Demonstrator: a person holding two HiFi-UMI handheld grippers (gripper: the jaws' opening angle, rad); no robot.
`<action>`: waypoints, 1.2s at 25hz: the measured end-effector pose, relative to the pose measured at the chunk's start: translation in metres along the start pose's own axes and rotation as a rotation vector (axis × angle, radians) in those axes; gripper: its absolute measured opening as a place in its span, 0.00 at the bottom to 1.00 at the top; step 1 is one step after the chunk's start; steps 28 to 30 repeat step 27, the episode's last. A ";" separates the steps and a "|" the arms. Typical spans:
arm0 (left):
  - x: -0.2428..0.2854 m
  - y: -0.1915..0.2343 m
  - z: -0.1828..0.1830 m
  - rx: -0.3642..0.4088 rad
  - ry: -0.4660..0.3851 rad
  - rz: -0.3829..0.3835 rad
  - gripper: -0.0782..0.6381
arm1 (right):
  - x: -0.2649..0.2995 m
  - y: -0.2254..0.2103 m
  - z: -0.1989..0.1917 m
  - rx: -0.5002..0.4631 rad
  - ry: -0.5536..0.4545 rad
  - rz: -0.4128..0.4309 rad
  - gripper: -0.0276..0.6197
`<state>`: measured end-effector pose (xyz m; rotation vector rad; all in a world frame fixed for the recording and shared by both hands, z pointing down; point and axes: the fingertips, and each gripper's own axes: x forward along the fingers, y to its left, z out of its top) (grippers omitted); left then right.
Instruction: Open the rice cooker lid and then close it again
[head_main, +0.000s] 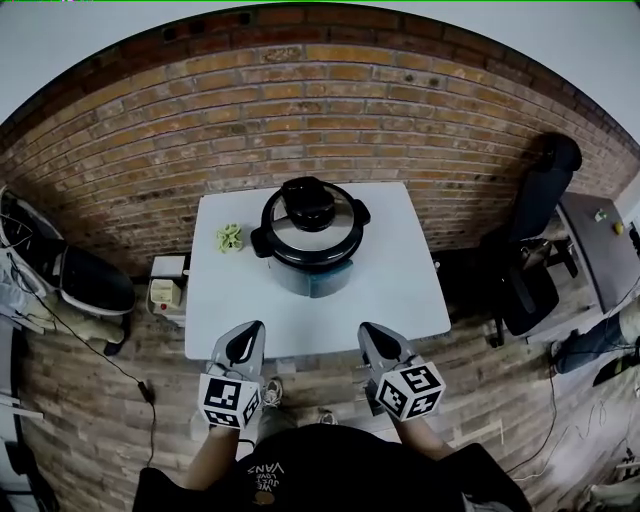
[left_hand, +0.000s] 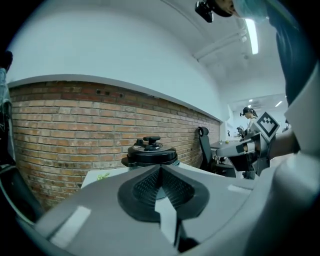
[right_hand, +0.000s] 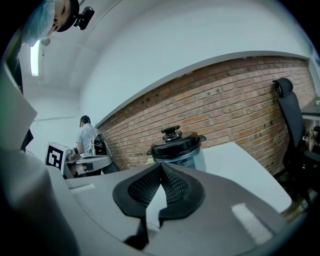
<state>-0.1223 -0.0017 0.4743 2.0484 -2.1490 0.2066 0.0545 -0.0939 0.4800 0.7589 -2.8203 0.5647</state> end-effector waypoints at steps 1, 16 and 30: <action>-0.003 -0.003 -0.003 0.004 0.001 0.008 0.11 | -0.001 -0.001 -0.004 0.006 0.007 0.006 0.05; -0.025 -0.029 -0.017 0.004 -0.011 0.054 0.11 | -0.015 -0.003 -0.022 -0.017 0.020 0.002 0.05; -0.026 -0.034 -0.018 0.022 -0.011 0.030 0.11 | -0.016 -0.001 -0.019 -0.019 -0.003 0.001 0.05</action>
